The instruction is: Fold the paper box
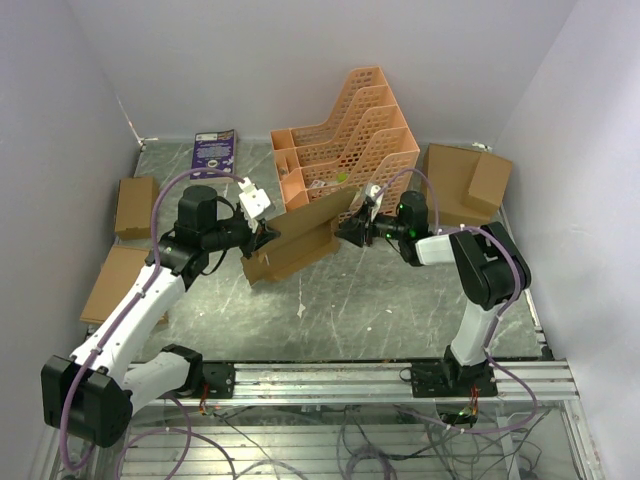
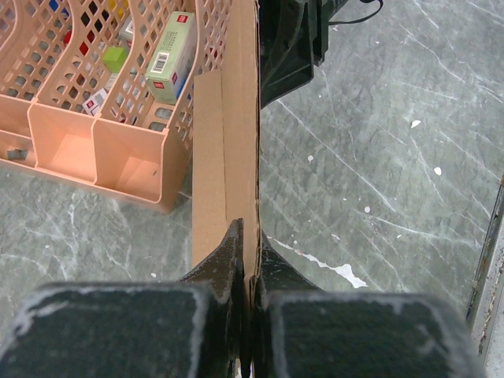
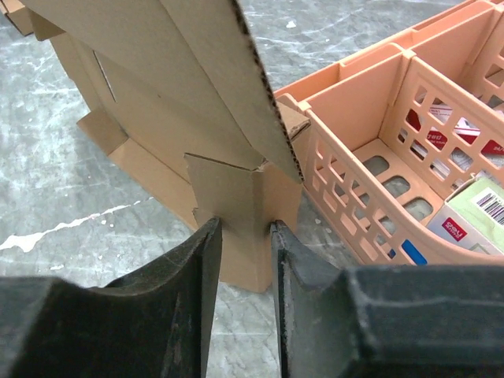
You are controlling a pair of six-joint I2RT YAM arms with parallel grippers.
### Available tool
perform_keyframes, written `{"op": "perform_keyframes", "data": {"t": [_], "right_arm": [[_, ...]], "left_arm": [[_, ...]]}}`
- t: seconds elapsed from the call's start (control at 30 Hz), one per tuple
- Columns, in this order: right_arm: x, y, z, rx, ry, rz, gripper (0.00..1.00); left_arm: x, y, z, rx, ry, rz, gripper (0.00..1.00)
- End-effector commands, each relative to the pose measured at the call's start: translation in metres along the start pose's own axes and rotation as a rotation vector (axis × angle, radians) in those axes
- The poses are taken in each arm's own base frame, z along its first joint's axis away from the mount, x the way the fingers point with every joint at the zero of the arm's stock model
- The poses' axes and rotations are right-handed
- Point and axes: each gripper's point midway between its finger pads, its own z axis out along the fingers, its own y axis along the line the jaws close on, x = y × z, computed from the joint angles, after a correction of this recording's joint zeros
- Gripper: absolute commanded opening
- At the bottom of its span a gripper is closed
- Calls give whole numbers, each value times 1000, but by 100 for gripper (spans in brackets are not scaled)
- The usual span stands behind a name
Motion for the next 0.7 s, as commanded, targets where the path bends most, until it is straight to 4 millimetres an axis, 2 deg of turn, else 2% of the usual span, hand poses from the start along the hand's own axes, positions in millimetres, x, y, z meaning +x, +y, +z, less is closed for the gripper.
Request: {"op": "perform_keyframes", "data": {"t": [0.0, 0.2, 0.4, 0.67], "right_arm": [[2, -6, 5, 27, -11, -12, 29], [5, -7, 8, 17, -10, -11, 20], [5, -13, 11, 36, -12, -19, 33], [4, -16, 16, 38, -25, -49, 37]], "left_arm": [[17, -11, 3, 53, 35, -60, 7], [19, -12, 3, 57, 39, -65, 7], [19, -12, 4, 64, 38, -66, 7], [19, -13, 5, 76, 39, -71, 7]]}}
